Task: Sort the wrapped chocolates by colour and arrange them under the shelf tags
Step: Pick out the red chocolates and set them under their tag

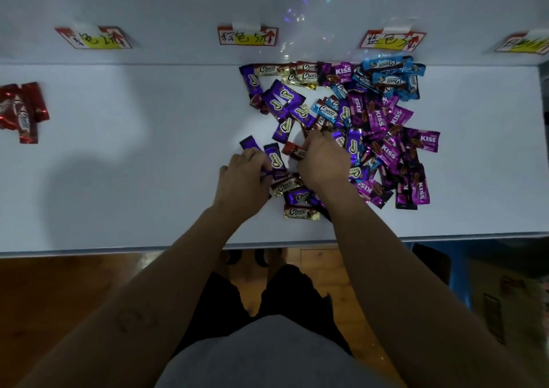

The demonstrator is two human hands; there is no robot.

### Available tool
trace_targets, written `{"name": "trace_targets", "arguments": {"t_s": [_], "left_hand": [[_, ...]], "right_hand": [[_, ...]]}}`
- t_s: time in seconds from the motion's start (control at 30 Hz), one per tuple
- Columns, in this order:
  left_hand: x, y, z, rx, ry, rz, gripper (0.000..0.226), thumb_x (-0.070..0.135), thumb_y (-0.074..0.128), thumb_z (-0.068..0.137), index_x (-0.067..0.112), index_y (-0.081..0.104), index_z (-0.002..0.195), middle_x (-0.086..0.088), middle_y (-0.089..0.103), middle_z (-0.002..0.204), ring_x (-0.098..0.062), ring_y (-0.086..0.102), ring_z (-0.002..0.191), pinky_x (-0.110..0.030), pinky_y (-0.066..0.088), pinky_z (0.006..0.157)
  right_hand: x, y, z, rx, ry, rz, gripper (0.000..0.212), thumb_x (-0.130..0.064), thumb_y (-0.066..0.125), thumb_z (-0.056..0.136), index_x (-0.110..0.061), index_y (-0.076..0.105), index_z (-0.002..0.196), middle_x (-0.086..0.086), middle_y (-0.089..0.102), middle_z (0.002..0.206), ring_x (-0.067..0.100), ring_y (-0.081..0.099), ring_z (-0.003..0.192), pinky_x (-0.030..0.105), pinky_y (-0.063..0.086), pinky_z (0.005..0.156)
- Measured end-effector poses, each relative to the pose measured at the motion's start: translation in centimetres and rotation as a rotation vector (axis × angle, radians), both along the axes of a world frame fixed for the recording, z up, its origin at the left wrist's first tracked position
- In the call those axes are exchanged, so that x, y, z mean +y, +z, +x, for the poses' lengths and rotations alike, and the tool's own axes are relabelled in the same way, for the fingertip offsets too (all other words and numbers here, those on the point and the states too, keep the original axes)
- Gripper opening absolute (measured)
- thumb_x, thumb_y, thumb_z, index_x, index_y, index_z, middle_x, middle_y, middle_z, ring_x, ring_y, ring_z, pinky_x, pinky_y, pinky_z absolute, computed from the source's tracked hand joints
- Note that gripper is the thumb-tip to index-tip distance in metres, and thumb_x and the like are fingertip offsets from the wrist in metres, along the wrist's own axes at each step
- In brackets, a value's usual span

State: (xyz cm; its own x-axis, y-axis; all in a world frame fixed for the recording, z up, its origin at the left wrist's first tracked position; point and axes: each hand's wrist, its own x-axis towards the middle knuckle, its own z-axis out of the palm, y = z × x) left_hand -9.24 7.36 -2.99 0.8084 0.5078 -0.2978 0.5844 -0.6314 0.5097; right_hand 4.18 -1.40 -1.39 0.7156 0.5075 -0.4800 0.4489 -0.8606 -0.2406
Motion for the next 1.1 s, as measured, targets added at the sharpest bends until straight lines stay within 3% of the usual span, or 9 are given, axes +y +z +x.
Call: {"name": "trace_targets", "arguments": {"t_s": [0.1,0.2,0.37,0.5,0.6,0.7,0.83,0.93,1.1], "left_hand": [[-0.3,0.2,0.2,0.048,0.031,-0.009,0.012,0.024,0.059,0.09,0.019,0.057,0.101,0.001,0.064,0.107,-0.021,0.054,0.102,-0.038,0.033,0.088],[-0.9,0.3,0.3,0.06,0.065,-0.024,0.015,0.018,0.058,0.086,0.019,0.055,0.101,0.002,0.064,0.104,-0.02,0.055,0.101,-0.034,0.026,0.086],[-1.8,0.0,1.2,0.097,0.031,0.04,0.028,0.039,0.063,0.084,0.022,0.057,0.105,0.004,0.064,0.095,-0.02,0.052,0.101,-0.036,0.025,0.083],[-2.3,-0.2,1.9,0.137,0.119,0.047,0.01,0.034,0.058,0.088,0.028,0.064,0.092,0.007,0.065,0.092,-0.019,0.052,0.101,-0.037,0.024,0.084],[-2.1,-0.1,2.0,0.101,0.128,0.055,0.011,0.027,0.057,0.086,0.027,0.059,0.075,0.009,0.06,0.084,-0.018,0.052,0.095,-0.039,0.029,0.089],[-2.2,0.5,1.7,0.049,0.142,0.025,0.007,0.024,0.054,0.089,0.027,0.058,0.084,0.01,0.06,0.082,-0.018,0.053,0.094,-0.036,0.025,0.087],[-2.0,1.6,0.7,0.031,0.053,0.126,0.02,0.026,0.05,0.093,0.028,0.065,0.106,0.006,0.066,0.098,-0.019,0.053,0.1,-0.036,0.024,0.088],[-2.6,2.5,-0.3,0.0,0.045,0.061,0.013,0.022,0.05,0.092,0.023,0.063,0.096,0.004,0.062,0.096,-0.018,0.054,0.092,-0.034,0.026,0.083],[-3.9,2.3,-2.5,0.071,0.137,-0.166,0.008,0.023,0.052,0.094,0.016,0.053,0.09,-0.001,0.061,0.095,-0.018,0.057,0.086,-0.036,0.047,0.077]], "right_hand": [[-0.3,-0.1,0.3,-0.036,0.003,-0.014,0.058,-0.036,0.069,0.084,-0.009,0.043,0.128,0.012,0.057,0.121,0.03,0.06,0.105,0.04,0.046,0.09],[-0.9,-0.5,0.6,-0.011,-0.02,0.015,0.037,-0.032,0.068,0.084,-0.016,0.057,0.117,0.01,0.061,0.112,0.029,0.062,0.096,0.037,0.049,0.082],[-2.2,-0.1,1.3,-0.062,-0.147,0.296,0.021,-0.033,0.066,0.086,-0.013,0.066,0.093,0.008,0.064,0.1,0.024,0.06,0.084,0.036,0.05,0.075],[-3.5,1.7,1.0,-0.121,-0.092,0.52,0.015,-0.027,0.065,0.088,-0.012,0.066,0.092,0.005,0.063,0.097,0.021,0.056,0.089,0.03,0.044,0.073],[-5.4,2.6,0.4,-0.04,-0.037,0.43,0.011,-0.028,0.064,0.089,-0.017,0.061,0.089,0.001,0.063,0.083,0.017,0.058,0.074,0.027,0.045,0.061],[-7.0,2.8,-0.8,0.048,-0.032,0.353,0.007,-0.023,0.061,0.092,-0.017,0.059,0.093,-0.013,0.05,0.063,0.005,0.048,0.054,0.02,0.034,0.05],[-8.6,2.3,-2.3,0.114,-0.019,0.323,0.009,-0.02,0.059,0.092,-0.014,0.066,0.094,-0.002,0.06,0.074,0.017,0.056,0.067,0.026,0.043,0.06],[-9.6,2.1,-3.1,0.072,0.1,0.307,0.015,-0.021,0.061,0.091,-0.012,0.072,0.097,0.005,0.066,0.083,0.022,0.059,0.077,0.032,0.048,0.065],[-9.2,1.3,-6.1,0.116,0.337,0.333,0.014,-0.012,0.072,0.08,-0.011,0.075,0.094,0.008,0.071,0.091,0.026,0.061,0.085,0.033,0.05,0.075]]}}
